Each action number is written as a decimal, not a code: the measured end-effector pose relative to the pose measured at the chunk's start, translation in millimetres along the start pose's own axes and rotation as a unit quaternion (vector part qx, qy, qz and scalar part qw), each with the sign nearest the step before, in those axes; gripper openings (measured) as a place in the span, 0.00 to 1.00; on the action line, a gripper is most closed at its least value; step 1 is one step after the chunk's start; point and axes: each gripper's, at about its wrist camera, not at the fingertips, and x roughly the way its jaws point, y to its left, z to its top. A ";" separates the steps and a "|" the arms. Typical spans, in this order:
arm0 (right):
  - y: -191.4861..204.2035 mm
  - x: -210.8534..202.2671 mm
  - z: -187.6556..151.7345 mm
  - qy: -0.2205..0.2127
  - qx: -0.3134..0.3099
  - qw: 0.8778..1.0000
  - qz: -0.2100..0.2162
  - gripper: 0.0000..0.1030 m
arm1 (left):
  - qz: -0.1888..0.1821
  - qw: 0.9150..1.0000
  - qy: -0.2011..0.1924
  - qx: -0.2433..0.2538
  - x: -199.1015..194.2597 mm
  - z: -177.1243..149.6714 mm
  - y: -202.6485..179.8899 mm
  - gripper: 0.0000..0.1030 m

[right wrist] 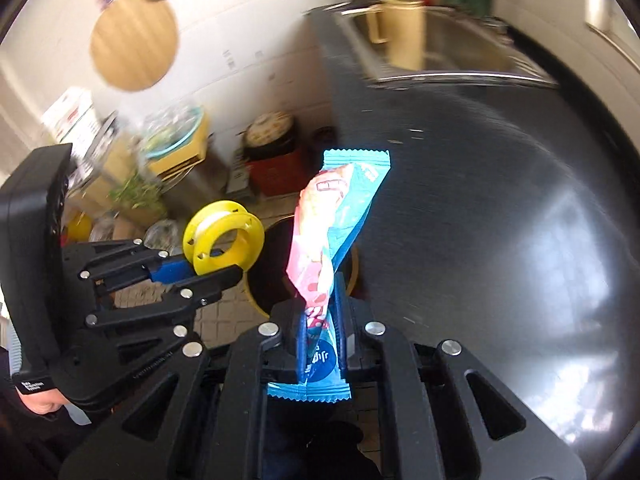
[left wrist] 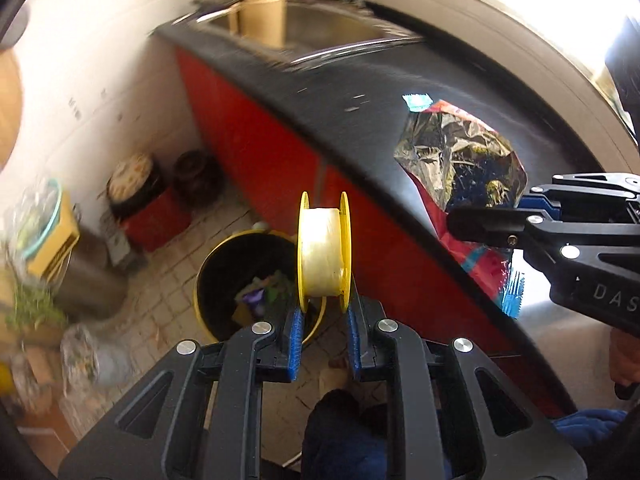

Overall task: Collect trash
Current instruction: 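Carry the tape roll and snack wrapper over the bin and release both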

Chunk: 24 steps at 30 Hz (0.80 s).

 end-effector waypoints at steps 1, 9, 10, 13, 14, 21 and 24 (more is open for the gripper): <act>7.2 8.5 5.4 0.006 -0.007 1.000 0.009 0.12 | 0.003 1.000 0.002 -0.011 2.6 -4.1 10.7 0.17; 26.8 101.0 44.0 0.068 0.005 0.997 0.030 0.12 | -0.002 0.997 0.012 -0.075 49.8 -23.7 77.6 0.17; 26.9 109.4 46.0 0.074 0.006 0.997 0.028 0.12 | -0.004 0.997 0.015 -0.078 57.7 -23.9 84.1 0.17; 25.5 132.8 49.3 0.093 0.004 0.996 0.016 0.12 | -0.005 0.997 0.025 -0.080 79.9 -24.8 98.9 0.17; 26.1 139.7 49.9 0.100 0.004 0.995 0.012 0.12 | -0.006 0.996 0.029 -0.081 85.1 -24.8 101.8 0.17; 19.8 158.5 55.7 0.122 0.009 0.992 0.004 0.12 | -0.014 0.995 0.051 -0.083 114.9 -24.3 112.1 0.17; 19.1 164.6 56.7 0.127 0.010 0.992 0.000 0.12 | -0.022 0.995 0.057 -0.084 124.0 -24.5 113.8 0.17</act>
